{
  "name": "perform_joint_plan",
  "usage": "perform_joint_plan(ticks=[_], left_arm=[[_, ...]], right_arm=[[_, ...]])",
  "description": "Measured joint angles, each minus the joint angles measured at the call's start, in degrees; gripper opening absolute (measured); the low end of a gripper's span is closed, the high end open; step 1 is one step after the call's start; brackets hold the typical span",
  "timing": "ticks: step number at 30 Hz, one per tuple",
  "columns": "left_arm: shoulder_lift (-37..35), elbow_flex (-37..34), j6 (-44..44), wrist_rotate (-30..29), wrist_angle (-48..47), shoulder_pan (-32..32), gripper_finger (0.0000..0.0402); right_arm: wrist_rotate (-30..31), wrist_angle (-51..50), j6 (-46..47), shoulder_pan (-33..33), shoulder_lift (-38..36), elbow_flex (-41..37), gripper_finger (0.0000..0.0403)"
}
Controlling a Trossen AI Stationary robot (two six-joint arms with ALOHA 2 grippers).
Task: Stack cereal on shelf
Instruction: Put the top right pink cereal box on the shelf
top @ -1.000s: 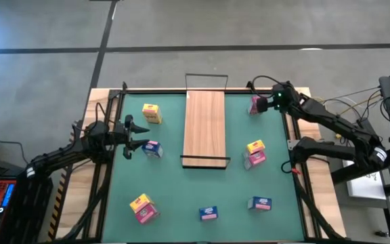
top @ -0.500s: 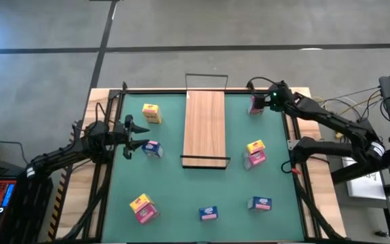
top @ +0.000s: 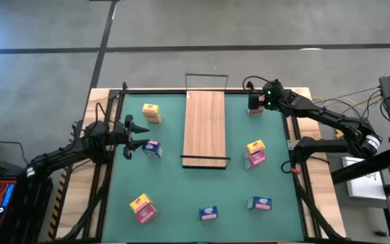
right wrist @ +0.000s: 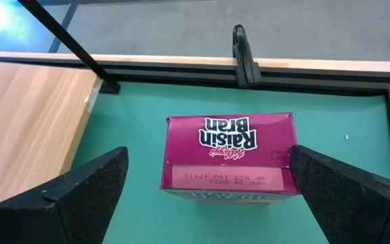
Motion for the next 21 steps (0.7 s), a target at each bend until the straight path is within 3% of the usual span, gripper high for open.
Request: perform_joint_plan(ticks=[14,21], left_arm=[[0.0,0.0,0.0,0.0,0.0,0.0,0.0204],[0.0,0.0,0.0,0.0,0.0,0.0,0.0204]], right_arm=[[0.1,-3.3,-0.3,0.0,-5.3,-0.3,0.0400],[0.4,-4.7,-0.5,0.0,-4.5,-0.3,0.0400]])
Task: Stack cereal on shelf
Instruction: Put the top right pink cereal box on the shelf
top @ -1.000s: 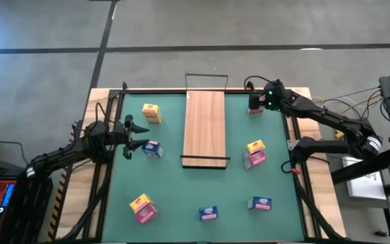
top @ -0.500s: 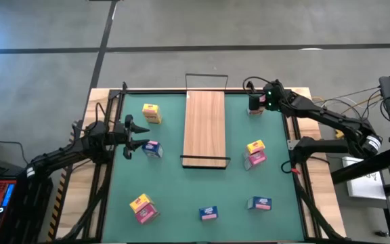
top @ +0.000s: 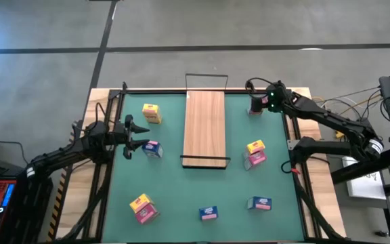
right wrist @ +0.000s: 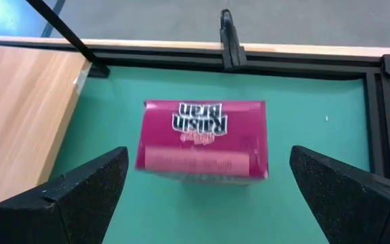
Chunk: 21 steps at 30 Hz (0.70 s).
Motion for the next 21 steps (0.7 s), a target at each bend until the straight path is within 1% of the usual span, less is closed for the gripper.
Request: perform_joint_plan(ticks=[6,11,16,21], left_arm=[[0.0,0.0,0.0,0.0,0.0,0.0,0.0204],[0.0,0.0,0.0,0.0,0.0,0.0,0.0204],[0.0,0.0,0.0,0.0,0.0,0.0,0.0204],[0.0,0.0,0.0,0.0,0.0,0.0,0.0204]], right_arm=[[-0.1,0.7,-0.8,1.2,3.1,0.0,0.0400],[0.7,2.7,-1.5,1.6,7.3,0.0,0.0400],[3.6,4.1,-1.5,1.6,11.2,0.0,0.0400],[3.6,7.1,0.9,1.6,13.7,0.0,0.0400]])
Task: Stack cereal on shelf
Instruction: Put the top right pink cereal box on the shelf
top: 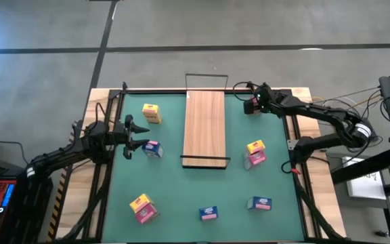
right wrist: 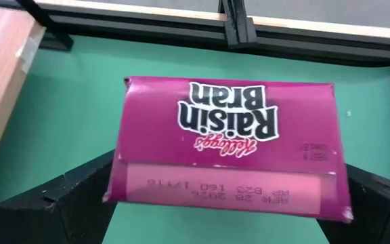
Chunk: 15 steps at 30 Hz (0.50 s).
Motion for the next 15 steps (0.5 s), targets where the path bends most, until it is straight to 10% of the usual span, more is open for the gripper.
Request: perform_joint_plan(ticks=[15], left_arm=[[0.0,0.0,0.0,0.0,0.0,0.0,0.0204]], right_arm=[[1.6,1.1,2.1,0.0,1.9,0.1,0.0386]])
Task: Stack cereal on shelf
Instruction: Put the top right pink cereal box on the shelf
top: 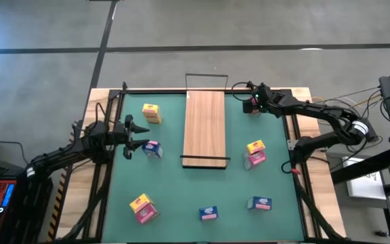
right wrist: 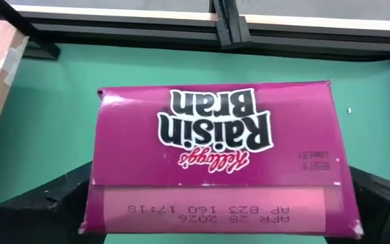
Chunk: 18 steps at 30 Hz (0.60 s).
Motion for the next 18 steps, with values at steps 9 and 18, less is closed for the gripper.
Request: perform_joint_plan(ticks=[9,18], left_arm=[[0.0,0.0,0.0,0.0,0.0,0.0,0.0204],[0.0,0.0,0.0,0.0,0.0,0.0,0.0204]], right_arm=[[-0.1,-0.1,-0.8,0.6,-0.1,0.0,0.0285],[-0.4,-0.1,-2.0,4.5,-3.4,0.0,0.0289]])
